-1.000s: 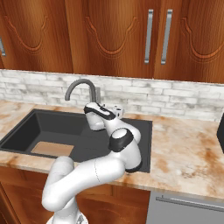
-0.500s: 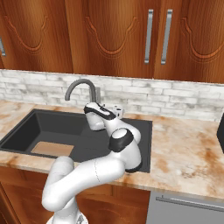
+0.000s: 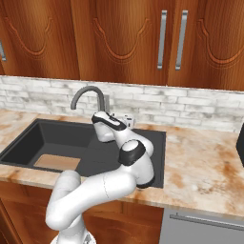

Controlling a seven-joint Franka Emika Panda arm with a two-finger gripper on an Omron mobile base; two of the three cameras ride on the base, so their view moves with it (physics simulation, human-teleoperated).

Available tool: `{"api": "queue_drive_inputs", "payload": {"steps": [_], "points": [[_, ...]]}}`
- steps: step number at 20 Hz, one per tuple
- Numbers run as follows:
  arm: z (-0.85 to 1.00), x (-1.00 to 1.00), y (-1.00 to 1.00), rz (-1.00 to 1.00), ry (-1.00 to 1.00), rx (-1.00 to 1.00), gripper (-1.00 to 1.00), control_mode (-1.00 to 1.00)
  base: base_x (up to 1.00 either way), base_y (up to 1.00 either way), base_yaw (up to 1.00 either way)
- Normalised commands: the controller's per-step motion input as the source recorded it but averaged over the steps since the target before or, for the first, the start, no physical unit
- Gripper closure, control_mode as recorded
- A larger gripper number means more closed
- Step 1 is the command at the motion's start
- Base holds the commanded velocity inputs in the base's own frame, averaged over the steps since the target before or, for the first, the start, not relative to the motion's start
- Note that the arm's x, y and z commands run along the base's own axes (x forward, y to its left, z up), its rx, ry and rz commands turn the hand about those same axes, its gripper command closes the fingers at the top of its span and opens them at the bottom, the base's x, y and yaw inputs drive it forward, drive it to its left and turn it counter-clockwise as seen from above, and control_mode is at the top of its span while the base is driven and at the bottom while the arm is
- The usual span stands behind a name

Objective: Turn on the sink faucet with hot water and rinse the cutting board for ten seconds, then turn off the faucet. Push the cutting board to reach the water if necessary.

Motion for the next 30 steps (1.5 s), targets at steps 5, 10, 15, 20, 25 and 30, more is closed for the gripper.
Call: {"api": "queue_drive_inputs", "payload": {"steps": [5, 10, 15, 20, 25, 30], "points": [[0.00, 0.03, 0.00, 0.00, 0.00, 0.00, -1.00, -1.00, 0.00, 0.00, 0.00], [0.00, 0.00, 0.00, 0.00, 0.00, 0.00, -1.00, -1.00, 0.00, 0.00, 0.00], [0.00, 0.00, -0.02, 0.00, 0.00, 0.00, -1.00, -1.00, 0.00, 0.00, 0.00], [0.00, -0.01, -0.17, 0.00, 0.00, 0.01, -1.00, -1.00, 0.00, 0.00, 0.00], [0.00, -0.10, -0.18, 0.00, 0.00, 0.00, -1.00, -1.00, 0.00, 0.00, 0.00], [0.00, -0.12, -0.18, 0.00, 0.00, 0.00, -1.00, -1.00, 0.00, 0.00, 0.00]]}}
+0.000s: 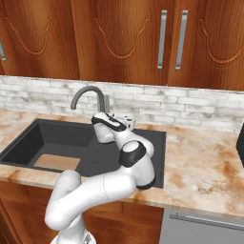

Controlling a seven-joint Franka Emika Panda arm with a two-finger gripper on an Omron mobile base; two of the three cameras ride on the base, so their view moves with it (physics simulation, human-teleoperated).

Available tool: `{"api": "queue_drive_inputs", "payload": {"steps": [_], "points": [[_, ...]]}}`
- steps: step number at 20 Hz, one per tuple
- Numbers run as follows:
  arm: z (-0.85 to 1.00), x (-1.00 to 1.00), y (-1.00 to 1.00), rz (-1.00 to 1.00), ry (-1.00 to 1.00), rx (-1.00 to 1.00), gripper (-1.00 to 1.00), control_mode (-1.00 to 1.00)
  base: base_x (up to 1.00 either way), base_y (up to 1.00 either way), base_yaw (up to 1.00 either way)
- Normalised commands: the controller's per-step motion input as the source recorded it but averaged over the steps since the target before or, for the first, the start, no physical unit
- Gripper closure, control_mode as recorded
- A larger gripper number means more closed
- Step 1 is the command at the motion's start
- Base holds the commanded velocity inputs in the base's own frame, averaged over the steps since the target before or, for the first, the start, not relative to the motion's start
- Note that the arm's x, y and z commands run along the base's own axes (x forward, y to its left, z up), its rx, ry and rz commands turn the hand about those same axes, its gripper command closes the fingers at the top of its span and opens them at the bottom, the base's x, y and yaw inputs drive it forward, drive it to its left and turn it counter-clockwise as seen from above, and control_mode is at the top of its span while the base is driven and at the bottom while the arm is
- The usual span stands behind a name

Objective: Turn on the sink faucet with hot water and rinse the cutting board for ten seconds, then turn off the faucet. Push the cutting board to reach the water if necessary.

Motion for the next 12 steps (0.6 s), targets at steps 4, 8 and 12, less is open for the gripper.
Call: {"api": "queue_drive_inputs", "payload": {"steps": [4, 8, 12], "points": [[0.00, -0.10, -0.13, 0.00, 0.00, 0.00, -1.00, -1.00, 0.00, 0.00, 0.00], [0.00, -0.12, -0.15, 0.00, 0.00, 0.00, -1.00, -1.00, 0.00, 0.00, 0.00], [0.00, -0.11, -0.14, 0.00, 0.00, 0.00, -1.00, -1.00, 0.00, 0.00, 0.00]]}}
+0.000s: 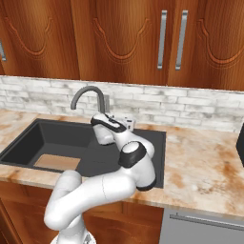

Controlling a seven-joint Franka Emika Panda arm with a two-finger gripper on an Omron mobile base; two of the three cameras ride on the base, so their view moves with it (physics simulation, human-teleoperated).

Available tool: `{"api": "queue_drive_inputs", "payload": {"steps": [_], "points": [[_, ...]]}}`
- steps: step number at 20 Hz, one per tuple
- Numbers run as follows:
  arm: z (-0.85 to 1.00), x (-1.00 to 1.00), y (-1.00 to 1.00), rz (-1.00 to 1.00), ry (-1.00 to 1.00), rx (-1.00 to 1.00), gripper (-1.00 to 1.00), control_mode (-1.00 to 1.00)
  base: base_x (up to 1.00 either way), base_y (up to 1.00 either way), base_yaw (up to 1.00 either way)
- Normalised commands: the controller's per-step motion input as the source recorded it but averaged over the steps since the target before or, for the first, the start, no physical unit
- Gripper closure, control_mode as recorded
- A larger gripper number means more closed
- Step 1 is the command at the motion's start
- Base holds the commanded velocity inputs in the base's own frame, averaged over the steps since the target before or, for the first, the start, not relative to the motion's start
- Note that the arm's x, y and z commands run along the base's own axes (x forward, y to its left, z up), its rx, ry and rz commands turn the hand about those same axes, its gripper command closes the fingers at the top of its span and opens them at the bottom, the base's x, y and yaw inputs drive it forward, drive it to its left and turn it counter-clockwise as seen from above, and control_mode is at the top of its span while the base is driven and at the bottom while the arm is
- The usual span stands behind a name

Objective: Turn on the sink faucet with hot water and rinse the cutting board for ten seconds, then turn off the faucet. Push the cutting board to reach the water if necessary.

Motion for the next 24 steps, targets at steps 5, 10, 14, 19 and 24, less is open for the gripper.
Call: {"api": "queue_drive_inputs", "payload": {"steps": [5, 10, 14, 19, 24], "points": [[0.00, -0.10, -0.13, 0.00, 0.00, 0.00, -1.00, -1.00, 0.00, 0.00, 0.00], [0.00, -0.08, -0.15, 0.00, 0.00, 0.00, -1.00, -1.00, 0.00, 0.00, 0.00], [0.00, -0.08, -0.20, 0.00, 0.00, 0.01, -1.00, -1.00, 0.00, 0.00, 0.00], [0.00, -0.06, -0.28, 0.00, 0.00, 0.02, -1.00, -1.00, 0.00, 0.00, 0.00], [0.00, -0.07, -0.40, 0.00, 0.00, 0.04, -1.00, -1.00, 0.00, 0.00, 0.00]]}}
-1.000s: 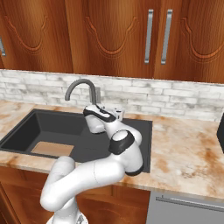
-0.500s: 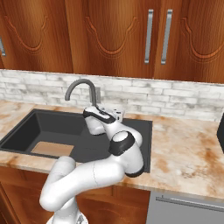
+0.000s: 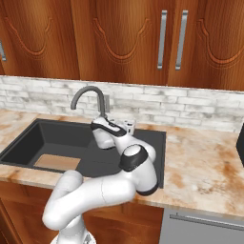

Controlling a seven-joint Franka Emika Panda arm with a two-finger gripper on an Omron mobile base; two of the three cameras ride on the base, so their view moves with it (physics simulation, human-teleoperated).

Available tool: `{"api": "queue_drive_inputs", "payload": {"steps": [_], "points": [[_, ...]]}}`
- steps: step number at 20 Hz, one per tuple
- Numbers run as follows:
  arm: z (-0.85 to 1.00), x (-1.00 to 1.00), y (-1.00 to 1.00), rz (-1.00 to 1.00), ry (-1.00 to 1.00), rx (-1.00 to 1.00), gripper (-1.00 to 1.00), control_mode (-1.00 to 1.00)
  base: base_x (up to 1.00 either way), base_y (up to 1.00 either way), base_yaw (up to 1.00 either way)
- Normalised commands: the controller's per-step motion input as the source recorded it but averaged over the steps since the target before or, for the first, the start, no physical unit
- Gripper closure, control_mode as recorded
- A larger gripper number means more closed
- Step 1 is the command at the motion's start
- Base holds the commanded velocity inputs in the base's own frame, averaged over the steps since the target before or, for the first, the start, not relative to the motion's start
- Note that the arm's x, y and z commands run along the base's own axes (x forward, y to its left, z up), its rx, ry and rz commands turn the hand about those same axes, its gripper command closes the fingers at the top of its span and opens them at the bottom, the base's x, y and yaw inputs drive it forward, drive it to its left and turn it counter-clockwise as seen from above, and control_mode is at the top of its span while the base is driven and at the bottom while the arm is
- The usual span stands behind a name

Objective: Turn on the sink faucet with hot water and rinse the cutting board for ten seconds, then turn off the faucet. Push the cutting board to reach the water if necessary.

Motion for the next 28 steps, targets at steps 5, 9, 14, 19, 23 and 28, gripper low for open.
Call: {"api": "queue_drive_inputs", "payload": {"steps": [5, 9, 14, 19, 23, 28], "points": [[0.00, -0.02, -0.58, 0.00, 0.00, 0.06, -1.00, -1.00, 0.00, 0.00, 0.00], [0.00, 0.00, -0.65, 0.00, 0.00, 0.06, -1.00, -1.00, 0.00, 0.00, 0.00], [-0.01, 0.00, -0.67, 0.00, 0.00, 0.06, -1.00, -1.00, 0.00, 0.00, 0.00], [0.00, 0.00, -0.60, 0.00, 0.00, 0.06, -1.00, -1.00, 0.00, 0.00, 0.00], [0.00, 0.00, -0.61, 0.00, 0.00, 0.06, -1.00, -1.00, 0.00, 0.00, 0.00], [0.00, 0.00, -0.54, 0.00, 0.00, 0.05, -1.00, -1.00, 0.00, 0.00, 0.00]]}}
